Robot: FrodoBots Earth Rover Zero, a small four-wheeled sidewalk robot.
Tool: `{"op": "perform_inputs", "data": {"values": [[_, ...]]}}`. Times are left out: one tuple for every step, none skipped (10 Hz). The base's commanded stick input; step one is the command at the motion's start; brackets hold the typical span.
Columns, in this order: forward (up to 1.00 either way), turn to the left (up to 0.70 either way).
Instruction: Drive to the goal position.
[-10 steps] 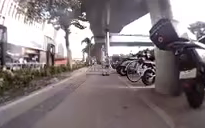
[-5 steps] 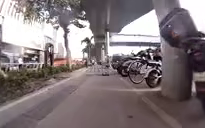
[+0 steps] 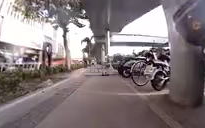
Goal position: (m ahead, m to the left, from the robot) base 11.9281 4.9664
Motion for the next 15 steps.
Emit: {"op": "perform_inputs", "data": {"values": [[0.45, 0.0], [0.45, 0.0], [0.45, 0.0], [0.45, 0.0], [0.45, 0.0], [0.45, 0.0], [0.45, 0.0], [0.45, 0.0], [0.45, 0.0], [0.45, 0.0], [0.45, 0.0], [0.45, 0.0], [0.45, 0.0], [0.45, 0.0], [0.45, 0.0]]}}
